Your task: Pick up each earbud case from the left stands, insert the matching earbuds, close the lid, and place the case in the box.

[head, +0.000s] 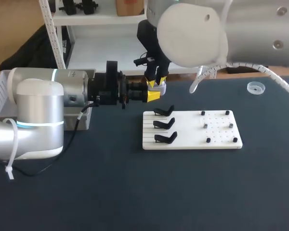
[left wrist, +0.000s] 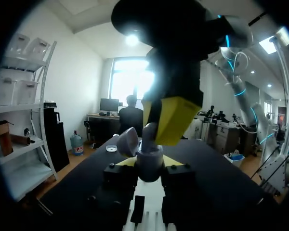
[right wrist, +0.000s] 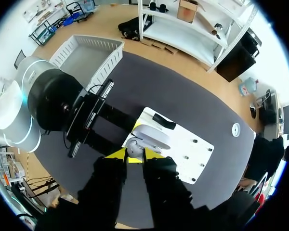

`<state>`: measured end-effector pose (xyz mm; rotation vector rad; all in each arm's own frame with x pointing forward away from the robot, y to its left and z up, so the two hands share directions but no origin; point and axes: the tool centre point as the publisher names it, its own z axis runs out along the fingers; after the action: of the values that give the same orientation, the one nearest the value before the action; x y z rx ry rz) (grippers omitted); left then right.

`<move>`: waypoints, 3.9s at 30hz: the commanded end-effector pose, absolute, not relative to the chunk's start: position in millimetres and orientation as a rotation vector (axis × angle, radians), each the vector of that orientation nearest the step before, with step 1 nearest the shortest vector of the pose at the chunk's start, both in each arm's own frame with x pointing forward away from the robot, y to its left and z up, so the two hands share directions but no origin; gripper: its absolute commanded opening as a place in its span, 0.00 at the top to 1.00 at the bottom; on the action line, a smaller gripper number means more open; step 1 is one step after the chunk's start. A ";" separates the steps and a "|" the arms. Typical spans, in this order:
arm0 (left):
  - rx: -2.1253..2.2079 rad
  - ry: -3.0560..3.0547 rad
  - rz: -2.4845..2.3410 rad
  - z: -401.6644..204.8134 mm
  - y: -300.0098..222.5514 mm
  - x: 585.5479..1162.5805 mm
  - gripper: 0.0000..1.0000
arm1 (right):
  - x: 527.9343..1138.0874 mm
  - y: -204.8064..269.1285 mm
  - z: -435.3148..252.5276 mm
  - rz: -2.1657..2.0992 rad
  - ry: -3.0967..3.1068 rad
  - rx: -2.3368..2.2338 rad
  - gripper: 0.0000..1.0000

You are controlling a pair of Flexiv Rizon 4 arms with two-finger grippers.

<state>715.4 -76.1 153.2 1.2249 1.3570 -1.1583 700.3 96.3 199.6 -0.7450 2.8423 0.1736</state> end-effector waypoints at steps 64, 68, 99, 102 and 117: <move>1.223 1.355 -1.158 152.7 -76.0 714.6 1.00 | 730.6 73.6 180.2 0.247 2.889 -0.244 0.87; 1.223 1.355 -1.158 152.7 -76.0 714.6 1.00 | 728.8 72.8 191.3 0.278 2.856 -0.200 0.84; 1.269 1.340 -0.844 188.9 137.9 797.2 1.00 | 624.2 -5.6 181.2 0.545 2.823 0.409 0.00; 1.280 1.399 -0.825 178.2 161.2 807.7 1.00 | 620.0 -5.9 179.5 0.543 2.819 0.423 0.00; 1.270 1.657 -0.756 102.7 226.2 837.8 1.00 | 603.4 4.7 169.2 0.536 2.837 0.496 0.00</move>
<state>830.0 225.6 110.6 1.2554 1.6534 -0.7353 606.5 3.4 170.4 0.4870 2.8769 0.5545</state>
